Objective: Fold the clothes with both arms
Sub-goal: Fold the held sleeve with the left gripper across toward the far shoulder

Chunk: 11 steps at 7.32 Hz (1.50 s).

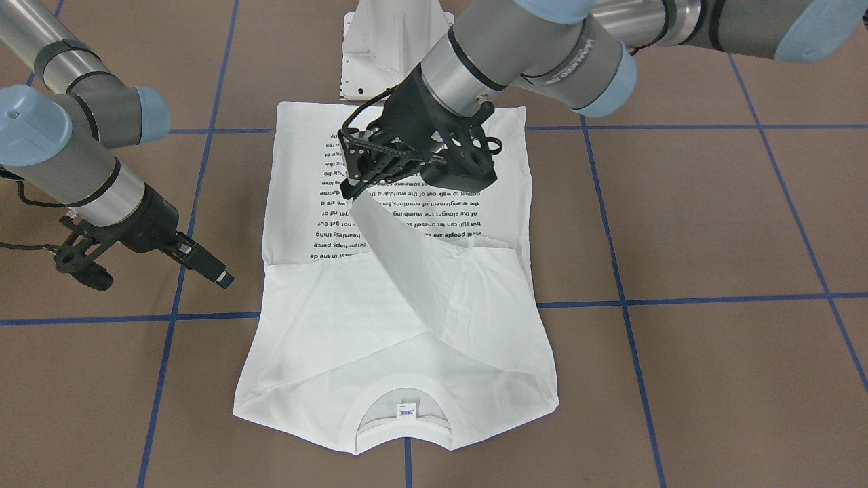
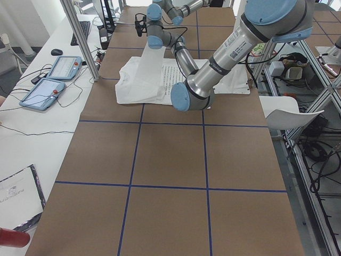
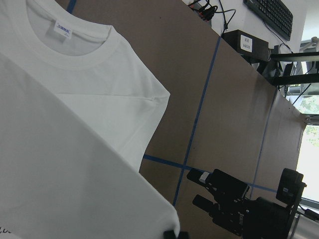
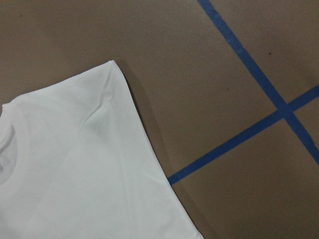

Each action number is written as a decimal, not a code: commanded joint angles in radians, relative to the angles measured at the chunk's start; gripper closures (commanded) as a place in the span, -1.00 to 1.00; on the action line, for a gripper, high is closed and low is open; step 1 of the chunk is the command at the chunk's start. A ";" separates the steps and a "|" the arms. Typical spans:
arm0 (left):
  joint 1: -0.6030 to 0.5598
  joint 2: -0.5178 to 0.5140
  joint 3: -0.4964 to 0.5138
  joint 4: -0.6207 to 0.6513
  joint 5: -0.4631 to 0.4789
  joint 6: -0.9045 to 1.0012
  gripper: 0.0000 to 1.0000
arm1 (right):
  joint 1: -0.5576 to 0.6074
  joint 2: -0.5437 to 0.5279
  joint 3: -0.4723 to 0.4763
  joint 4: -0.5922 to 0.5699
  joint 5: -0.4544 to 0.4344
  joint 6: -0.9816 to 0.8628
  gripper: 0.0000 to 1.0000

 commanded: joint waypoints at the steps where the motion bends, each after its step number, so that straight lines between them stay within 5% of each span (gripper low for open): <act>1: 0.088 0.000 0.027 -0.018 0.102 0.001 1.00 | 0.001 0.000 -0.007 -0.002 -0.007 -0.001 -0.98; 3: 0.117 -0.006 0.129 -0.154 0.165 -0.016 1.00 | 0.001 -0.012 -0.010 -0.002 -0.012 -0.033 -0.98; 7: 0.207 -0.049 0.197 -0.166 0.280 -0.018 1.00 | 0.033 -0.023 -0.017 -0.005 -0.001 -0.053 -0.99; 10: 0.269 -0.066 0.257 -0.221 0.357 -0.019 0.87 | 0.052 -0.037 -0.017 -0.009 0.005 -0.099 -0.99; 11: 0.271 -0.070 0.274 -0.228 0.361 -0.019 0.61 | 0.051 -0.039 -0.017 -0.011 0.004 -0.099 -0.99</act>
